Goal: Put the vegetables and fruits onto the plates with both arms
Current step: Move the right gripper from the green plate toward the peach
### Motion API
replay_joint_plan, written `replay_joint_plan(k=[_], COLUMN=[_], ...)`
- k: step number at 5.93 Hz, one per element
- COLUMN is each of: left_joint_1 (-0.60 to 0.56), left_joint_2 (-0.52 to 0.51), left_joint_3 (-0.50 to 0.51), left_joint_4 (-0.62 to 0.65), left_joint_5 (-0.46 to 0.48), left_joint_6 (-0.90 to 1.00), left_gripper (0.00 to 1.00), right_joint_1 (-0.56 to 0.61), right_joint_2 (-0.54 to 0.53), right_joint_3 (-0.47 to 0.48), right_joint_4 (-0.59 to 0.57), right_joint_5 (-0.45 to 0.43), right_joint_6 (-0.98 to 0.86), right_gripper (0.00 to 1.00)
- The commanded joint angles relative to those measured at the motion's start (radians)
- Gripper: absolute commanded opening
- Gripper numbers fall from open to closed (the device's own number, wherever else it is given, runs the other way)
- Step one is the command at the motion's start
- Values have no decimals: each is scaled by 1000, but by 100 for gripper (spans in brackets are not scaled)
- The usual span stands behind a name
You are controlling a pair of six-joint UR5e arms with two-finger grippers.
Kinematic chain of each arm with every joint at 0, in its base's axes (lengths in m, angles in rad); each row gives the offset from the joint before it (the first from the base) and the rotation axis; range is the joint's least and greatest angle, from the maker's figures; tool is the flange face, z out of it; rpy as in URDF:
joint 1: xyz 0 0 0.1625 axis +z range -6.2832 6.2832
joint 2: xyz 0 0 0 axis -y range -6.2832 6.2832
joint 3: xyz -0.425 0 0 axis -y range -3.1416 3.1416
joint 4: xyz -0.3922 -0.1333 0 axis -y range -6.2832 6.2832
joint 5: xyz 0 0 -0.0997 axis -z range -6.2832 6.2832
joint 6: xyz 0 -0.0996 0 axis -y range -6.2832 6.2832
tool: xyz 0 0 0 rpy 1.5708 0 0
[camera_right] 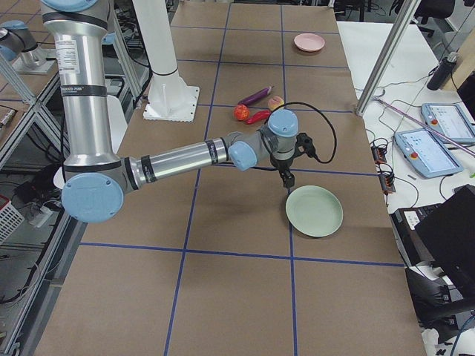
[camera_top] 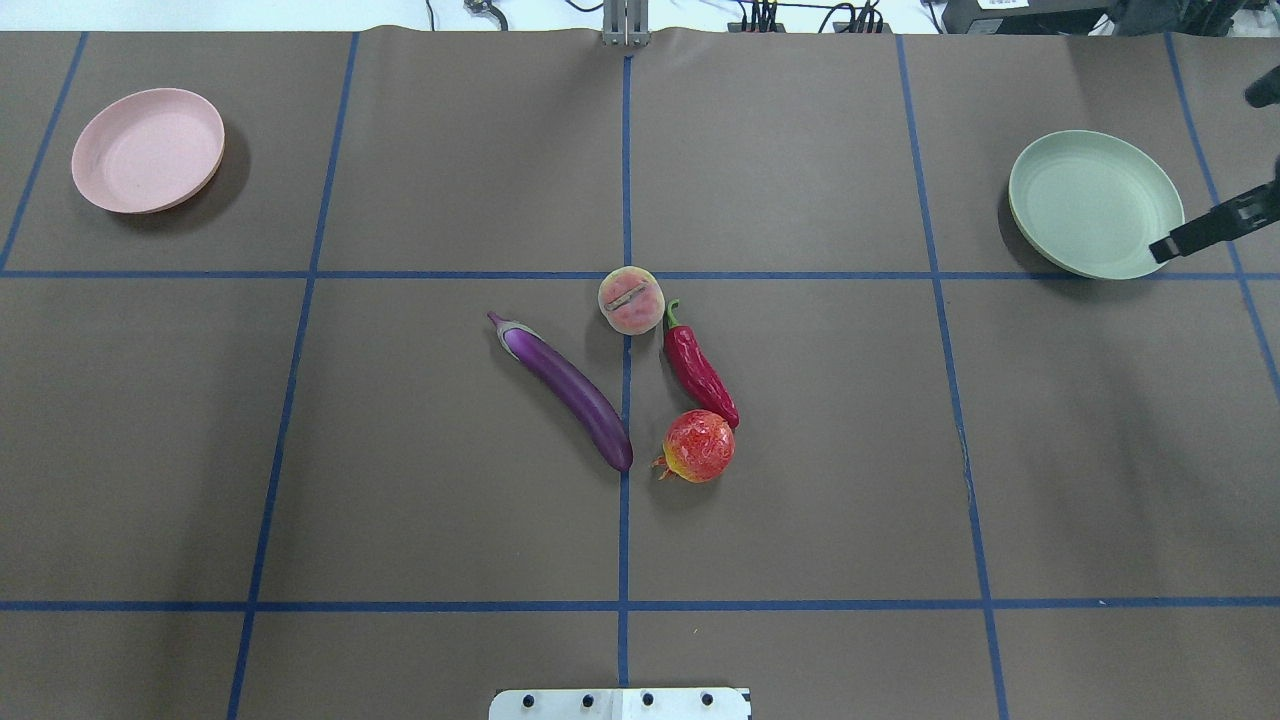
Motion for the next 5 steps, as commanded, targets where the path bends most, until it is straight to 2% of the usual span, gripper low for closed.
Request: replay_joint_plan(k=[1,2,4,5], left_joint_1=[0,0,0,2], left_joint_2=[0,0,5,5], left_joint_3=[4,5,7,8], left_joint_4=[-1,-1,-1,-1], left_joint_5=[0,-2,-2,-2], left_joint_6=[0,0,0,0], left_gripper=[100,100,100,100], right_joint_1=[-124,-207,-384,-442], right_joint_2=[139,214,347,424], right_joint_3=[-43,-57,-72,-106], right_joint_4=[8,9,5,-38], right_joint_5=[-9,-49,-217,-310], right_joint_6=[95,193,398,440], right_gripper=[99,99,99,99])
